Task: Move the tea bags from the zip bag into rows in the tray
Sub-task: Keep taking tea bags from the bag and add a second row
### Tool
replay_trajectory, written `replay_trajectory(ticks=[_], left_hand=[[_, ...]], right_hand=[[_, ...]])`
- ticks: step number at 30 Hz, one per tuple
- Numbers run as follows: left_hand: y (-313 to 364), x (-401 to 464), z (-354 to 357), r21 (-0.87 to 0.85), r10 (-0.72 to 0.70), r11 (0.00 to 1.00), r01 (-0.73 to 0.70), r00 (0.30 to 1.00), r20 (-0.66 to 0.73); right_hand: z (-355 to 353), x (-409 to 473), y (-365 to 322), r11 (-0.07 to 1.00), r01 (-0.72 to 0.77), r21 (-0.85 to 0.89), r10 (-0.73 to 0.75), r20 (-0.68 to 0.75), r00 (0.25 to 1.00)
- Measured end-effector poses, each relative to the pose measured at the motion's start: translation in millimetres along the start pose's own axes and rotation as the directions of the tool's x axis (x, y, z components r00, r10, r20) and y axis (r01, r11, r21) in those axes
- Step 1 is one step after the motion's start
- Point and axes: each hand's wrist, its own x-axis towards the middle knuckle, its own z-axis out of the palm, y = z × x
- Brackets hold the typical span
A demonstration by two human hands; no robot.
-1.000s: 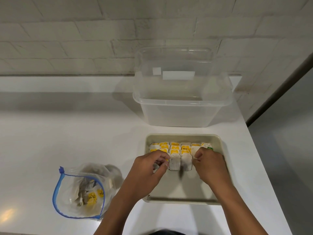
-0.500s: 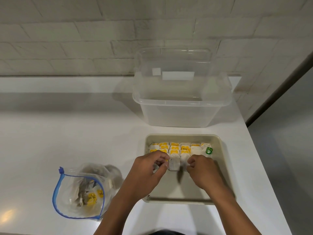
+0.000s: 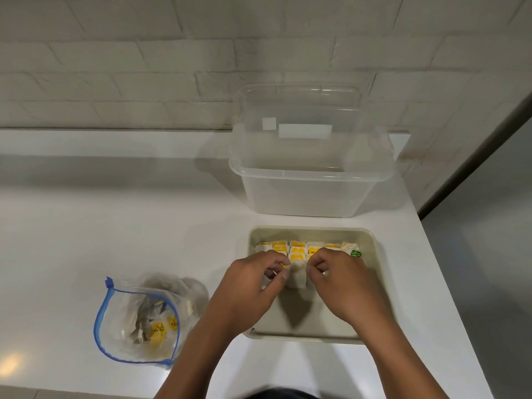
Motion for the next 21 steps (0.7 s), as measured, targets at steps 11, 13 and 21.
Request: replay_trajectory(ticks=[11, 13, 21], left_hand=[[-2.6, -51.3, -49.8, 0.125, -0.035, 0.990, 0.057, 0.985, -0.167], [-7.2, -63.1, -58.9, 0.153, -0.054, 0.985, 0.082, 0.982, -0.180], [-55.1, -116.9, -100.9, 0.124, -0.323, 0.923, 0.364, 0.909, -0.265]], right_hand=[[19.4, -39.3, -67.7, 0.939, 0.238, 0.250, -0.256, 0.045, 0.966], [31.9, -41.9, -81.0, 0.931, 0.250, 0.266, -0.279, 0.075, 0.957], [98.6, -55.8, -137.5, 0.910, 0.294, 0.292, -0.383, 0.323, 0.865]])
